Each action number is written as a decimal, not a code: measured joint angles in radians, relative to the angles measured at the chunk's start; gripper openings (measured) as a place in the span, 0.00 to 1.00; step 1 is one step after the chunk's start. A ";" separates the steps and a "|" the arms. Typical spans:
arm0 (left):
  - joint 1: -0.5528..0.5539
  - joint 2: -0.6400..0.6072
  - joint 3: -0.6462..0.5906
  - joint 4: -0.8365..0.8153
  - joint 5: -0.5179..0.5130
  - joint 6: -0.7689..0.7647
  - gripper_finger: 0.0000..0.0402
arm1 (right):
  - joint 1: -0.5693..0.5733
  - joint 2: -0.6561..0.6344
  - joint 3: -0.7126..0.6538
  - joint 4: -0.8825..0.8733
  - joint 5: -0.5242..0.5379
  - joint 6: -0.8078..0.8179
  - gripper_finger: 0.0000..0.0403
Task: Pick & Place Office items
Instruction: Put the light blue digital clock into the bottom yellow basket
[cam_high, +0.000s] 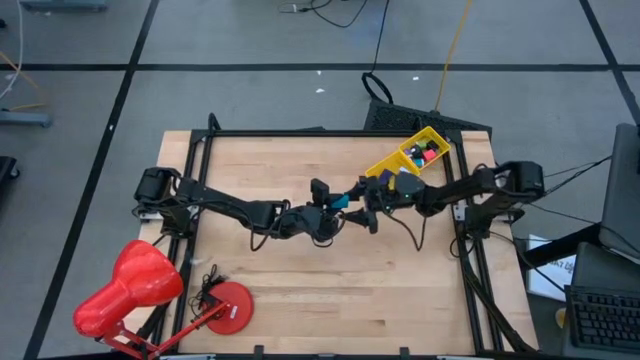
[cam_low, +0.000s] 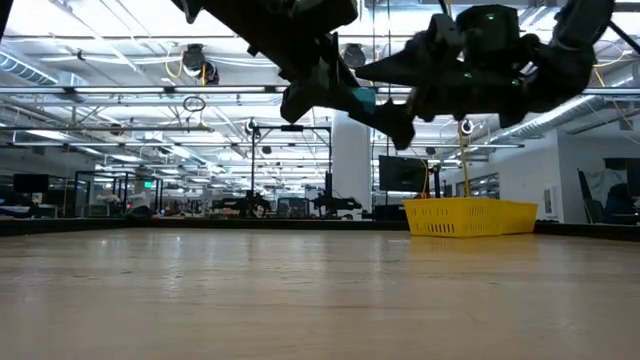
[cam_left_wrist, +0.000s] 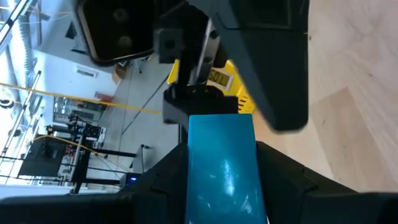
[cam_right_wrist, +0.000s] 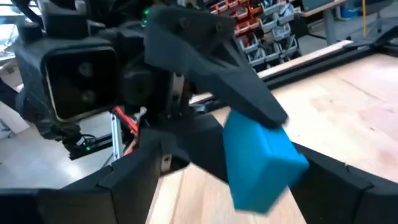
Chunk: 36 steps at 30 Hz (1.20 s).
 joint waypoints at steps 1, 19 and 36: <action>-0.001 0.000 0.000 -0.001 0.001 0.000 0.38 | 0.000 0.007 0.010 0.000 -0.001 -0.001 0.76; -0.009 0.000 0.001 -0.016 0.007 -0.089 0.39 | 0.003 0.026 0.042 -0.029 -0.043 -0.037 0.16; 0.053 -0.278 -0.067 -0.352 0.692 -0.482 0.85 | -0.036 0.004 0.029 -0.047 -0.111 -0.103 0.10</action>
